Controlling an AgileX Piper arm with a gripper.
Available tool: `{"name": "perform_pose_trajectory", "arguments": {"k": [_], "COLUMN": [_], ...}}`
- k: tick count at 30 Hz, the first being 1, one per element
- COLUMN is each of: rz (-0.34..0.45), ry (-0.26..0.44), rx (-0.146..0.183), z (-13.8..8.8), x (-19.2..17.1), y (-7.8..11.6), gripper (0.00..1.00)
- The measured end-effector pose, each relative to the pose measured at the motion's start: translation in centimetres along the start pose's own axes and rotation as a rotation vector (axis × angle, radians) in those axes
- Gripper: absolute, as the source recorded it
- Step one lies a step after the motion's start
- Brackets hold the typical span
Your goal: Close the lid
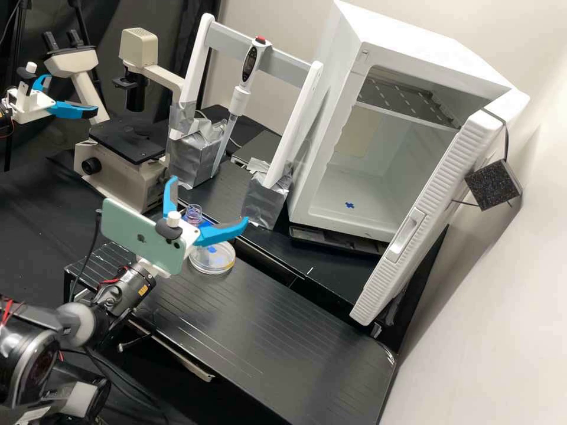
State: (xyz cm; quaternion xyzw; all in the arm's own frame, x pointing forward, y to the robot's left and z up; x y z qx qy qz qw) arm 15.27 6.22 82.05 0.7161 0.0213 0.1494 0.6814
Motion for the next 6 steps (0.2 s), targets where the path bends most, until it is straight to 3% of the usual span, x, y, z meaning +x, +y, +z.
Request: {"name": "perform_pose_trajectory", "arguments": {"k": [3,6], "rz": [0.009,0.028], "ry": [-0.032,-0.049], "rx": [-0.010,0.006], "z": [0.58,0.93], "x": [0.16,0.22], "y": [0.12,0.45], "gripper": [1.00,1.00]}}
